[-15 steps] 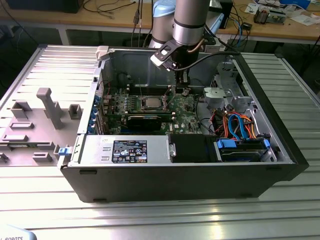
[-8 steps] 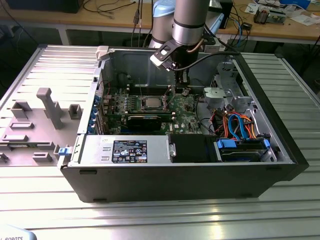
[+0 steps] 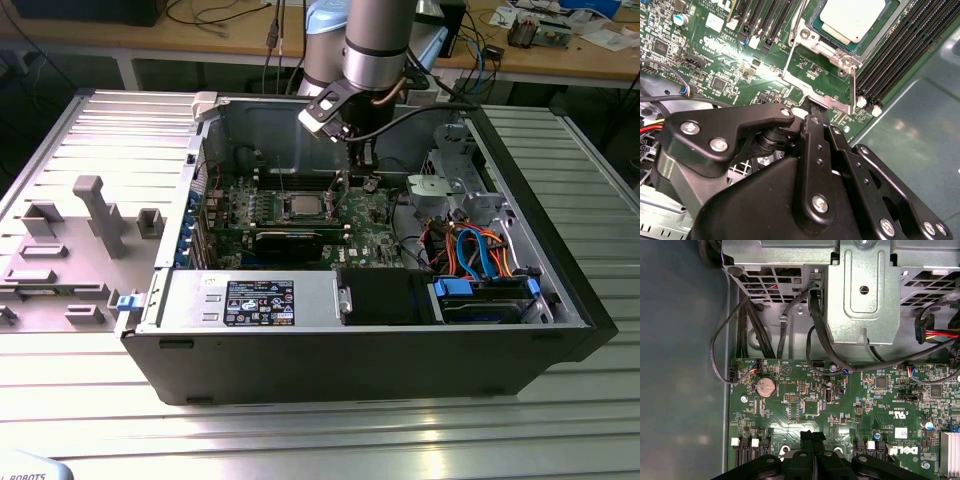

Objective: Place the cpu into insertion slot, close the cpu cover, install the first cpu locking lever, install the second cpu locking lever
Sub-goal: 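Close the cpu cover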

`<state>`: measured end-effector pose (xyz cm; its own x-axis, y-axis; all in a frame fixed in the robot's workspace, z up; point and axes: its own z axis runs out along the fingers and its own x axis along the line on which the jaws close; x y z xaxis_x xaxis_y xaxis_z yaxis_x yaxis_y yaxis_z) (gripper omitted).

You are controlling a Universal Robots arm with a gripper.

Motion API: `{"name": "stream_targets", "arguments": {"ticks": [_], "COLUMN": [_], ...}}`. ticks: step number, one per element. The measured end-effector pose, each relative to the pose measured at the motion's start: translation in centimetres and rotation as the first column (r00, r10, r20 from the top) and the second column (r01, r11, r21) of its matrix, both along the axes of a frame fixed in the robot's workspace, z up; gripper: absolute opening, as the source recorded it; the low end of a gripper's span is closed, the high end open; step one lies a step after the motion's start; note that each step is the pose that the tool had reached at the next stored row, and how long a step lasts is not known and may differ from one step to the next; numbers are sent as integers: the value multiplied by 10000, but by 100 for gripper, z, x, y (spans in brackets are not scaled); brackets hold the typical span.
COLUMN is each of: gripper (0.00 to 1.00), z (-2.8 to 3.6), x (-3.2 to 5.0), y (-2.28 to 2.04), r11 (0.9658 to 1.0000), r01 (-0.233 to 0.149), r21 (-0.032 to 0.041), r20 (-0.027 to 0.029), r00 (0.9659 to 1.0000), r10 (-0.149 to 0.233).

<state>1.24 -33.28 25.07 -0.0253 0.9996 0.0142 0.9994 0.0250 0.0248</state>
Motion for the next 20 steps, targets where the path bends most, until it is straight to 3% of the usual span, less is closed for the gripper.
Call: {"name": "stream_targets", "arguments": {"ticks": [20], "gripper": [11], "z": [0], "x": [-39], "y": [0], "r11": [10000], "r01": [2], "r21": [0], "r20": [0], "r00": [10000], "r10": [-2]}}
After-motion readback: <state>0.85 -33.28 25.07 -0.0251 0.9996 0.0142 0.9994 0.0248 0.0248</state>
